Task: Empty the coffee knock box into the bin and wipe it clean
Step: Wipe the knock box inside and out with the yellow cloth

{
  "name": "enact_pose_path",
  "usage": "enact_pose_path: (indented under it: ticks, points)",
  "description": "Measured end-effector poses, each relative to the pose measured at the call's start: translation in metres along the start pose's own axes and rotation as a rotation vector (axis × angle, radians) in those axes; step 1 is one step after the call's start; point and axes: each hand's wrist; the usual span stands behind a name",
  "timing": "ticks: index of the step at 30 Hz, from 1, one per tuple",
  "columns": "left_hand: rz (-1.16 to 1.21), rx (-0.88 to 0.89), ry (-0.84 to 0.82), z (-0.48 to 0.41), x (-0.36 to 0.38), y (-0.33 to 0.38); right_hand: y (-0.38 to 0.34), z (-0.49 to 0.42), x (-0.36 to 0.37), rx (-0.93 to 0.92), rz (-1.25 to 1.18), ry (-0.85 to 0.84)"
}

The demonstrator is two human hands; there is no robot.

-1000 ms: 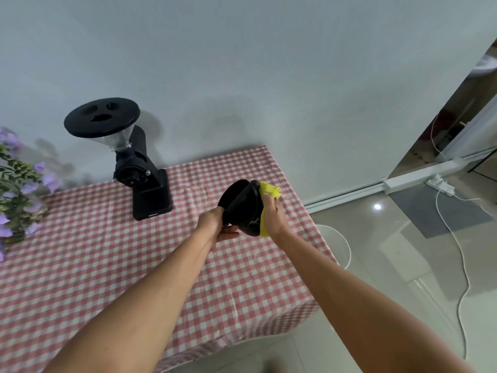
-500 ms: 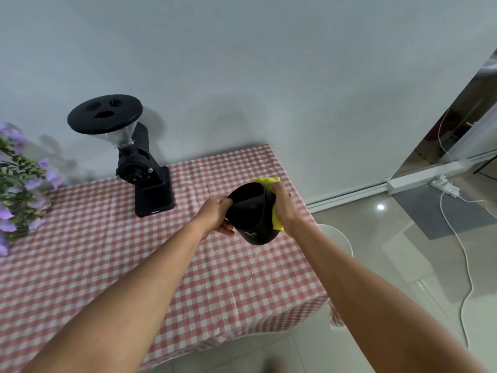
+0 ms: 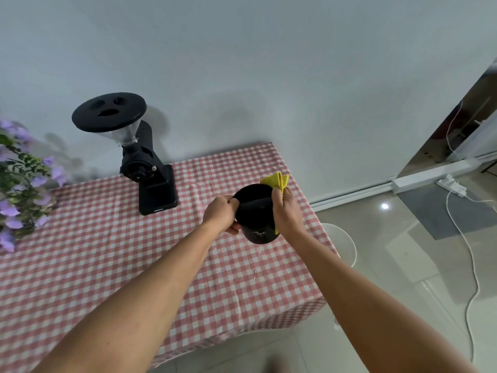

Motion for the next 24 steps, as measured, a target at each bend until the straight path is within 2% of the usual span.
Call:
enact_pose_path:
  ticks: [6,11,18,21,24]
  points:
    - [-0.228,0.065,0.092,-0.002,-0.004,0.001,0.001,-0.016,-0.013,0.098,0.083,-0.043]
    - [-0.128,0.024,0.038,-0.004,-0.004,-0.009,0.005,-0.014,-0.018,0.167,-0.193,-0.019]
    - [-0.211,0.159,0.048,-0.005,-0.006,-0.002,0.0,-0.028,-0.026,0.492,-0.557,-0.105]
    - [-0.18,0.105,0.073,-0.006,-0.006,-0.002,-0.001,-0.028,-0.021,0.511,-0.584,-0.076]
    - [-0.099,-0.007,0.108,-0.009,-0.005,0.001,0.0,-0.019,-0.006,0.437,-0.51,-0.003]
Point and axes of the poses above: each hand's wrist, its own z-axis away from the middle knuckle, its own x-axis out of the palm, y = z × x, and after that the axes turned 14 degrees about -z, right-handed
